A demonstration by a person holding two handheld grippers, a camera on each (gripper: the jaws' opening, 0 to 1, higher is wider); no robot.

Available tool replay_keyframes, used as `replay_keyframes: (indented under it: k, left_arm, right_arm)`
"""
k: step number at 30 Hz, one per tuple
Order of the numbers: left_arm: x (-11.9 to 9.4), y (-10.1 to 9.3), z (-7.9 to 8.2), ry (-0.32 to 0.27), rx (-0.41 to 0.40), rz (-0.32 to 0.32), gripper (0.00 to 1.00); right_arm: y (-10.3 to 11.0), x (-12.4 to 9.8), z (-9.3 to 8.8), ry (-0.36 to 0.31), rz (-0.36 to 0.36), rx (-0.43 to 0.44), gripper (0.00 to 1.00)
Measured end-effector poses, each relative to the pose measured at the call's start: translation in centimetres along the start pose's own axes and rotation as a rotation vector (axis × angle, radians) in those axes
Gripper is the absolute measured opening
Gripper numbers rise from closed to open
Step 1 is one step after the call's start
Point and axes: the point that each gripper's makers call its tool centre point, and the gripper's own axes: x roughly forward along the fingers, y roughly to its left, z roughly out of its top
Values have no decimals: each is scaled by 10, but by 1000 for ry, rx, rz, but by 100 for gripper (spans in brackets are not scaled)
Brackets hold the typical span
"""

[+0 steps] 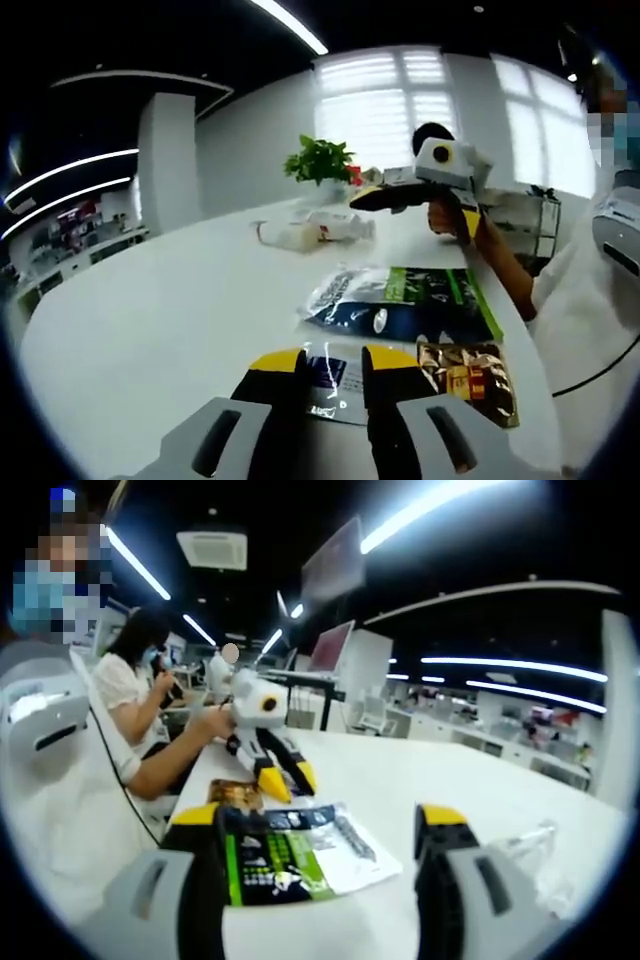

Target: Arrange the skincare products in the storage area until every visible bottle or jar stands upright without overlapping.

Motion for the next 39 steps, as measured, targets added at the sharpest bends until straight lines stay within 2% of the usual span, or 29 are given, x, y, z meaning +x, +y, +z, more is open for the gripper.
replay_keyframes:
  k: [3,14,18,28,32,39]
  left_arm:
    - [-1,3,-1,6,-33,10,27]
    - [-2,3,0,9,-9,13,27]
    - [-2,6,0,11,-31,22,29]
    - [-2,1,0,12,-17,4,29]
    - [-2,5,1,12,-19,24,35]
    - [-3,7,1,15,-17,37,38]
  right_arm:
    - [0,0,0,1,-1,0,78]
    - [-3,-1,0,-4,-15,11,80]
    - [-3,0,-1,1,-10,10,80]
    - [-3,-1,0,2,-10,9,79]
    - [-3,-1,0,-1,-11,10,79]
    - [-3,-1,0,-1,-11,9,79]
